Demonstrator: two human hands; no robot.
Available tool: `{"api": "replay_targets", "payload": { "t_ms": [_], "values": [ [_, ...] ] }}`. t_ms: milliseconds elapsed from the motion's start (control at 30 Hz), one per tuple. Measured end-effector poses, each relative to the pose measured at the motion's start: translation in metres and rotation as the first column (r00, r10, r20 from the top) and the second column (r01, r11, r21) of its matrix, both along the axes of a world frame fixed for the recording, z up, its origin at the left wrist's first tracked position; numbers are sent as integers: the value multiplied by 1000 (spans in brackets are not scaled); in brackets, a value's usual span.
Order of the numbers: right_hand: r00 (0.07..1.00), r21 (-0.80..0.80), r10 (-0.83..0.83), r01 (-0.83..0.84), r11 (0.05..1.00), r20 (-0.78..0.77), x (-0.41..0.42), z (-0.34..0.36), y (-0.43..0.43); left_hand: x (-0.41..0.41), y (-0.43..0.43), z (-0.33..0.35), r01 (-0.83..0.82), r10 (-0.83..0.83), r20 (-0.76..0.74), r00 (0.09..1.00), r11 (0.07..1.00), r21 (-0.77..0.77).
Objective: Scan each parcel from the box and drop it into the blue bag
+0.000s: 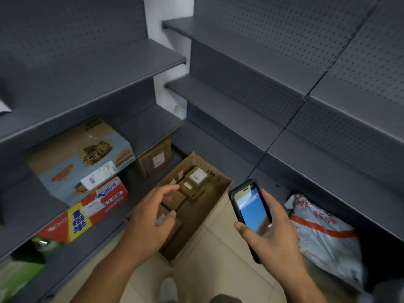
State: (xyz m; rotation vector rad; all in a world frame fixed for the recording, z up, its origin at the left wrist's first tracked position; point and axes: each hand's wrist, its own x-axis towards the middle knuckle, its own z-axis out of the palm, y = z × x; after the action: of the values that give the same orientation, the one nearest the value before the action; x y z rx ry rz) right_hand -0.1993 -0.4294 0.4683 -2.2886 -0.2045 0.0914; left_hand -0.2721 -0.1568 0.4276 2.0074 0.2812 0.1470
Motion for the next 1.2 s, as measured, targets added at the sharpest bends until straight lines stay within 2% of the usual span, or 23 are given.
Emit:
{"api": "replay_targets", "payload": {
  "t_ms": [267,433,800,967,1067,1200],
  "values": [
    [993,-42,-25,21,999,-113,51,-14,28,60,37,-12,48,-50,-29,998,997,-64],
    [990,-25,14,-18,1000,-142,106,-39,42,96,47,-24,-7,0,-94,996,998,-70],
    [943,76,246,-235,969,-223,259,-120,79,183,58,-47,-177,214,-212,954,968,177],
    [947,60,223,-215,975,-233,321,-151,79,226,67,-77,-104,175,-258,950,958,266],
    [956,13,190,-192,981,-224,347,-169,80,255,76,-103,-43,118,-295,948,968,249],
    [966,-29,127,-137,990,-225,364,-202,89,298,87,-148,126,-61,-324,944,975,185]
  ]
}}
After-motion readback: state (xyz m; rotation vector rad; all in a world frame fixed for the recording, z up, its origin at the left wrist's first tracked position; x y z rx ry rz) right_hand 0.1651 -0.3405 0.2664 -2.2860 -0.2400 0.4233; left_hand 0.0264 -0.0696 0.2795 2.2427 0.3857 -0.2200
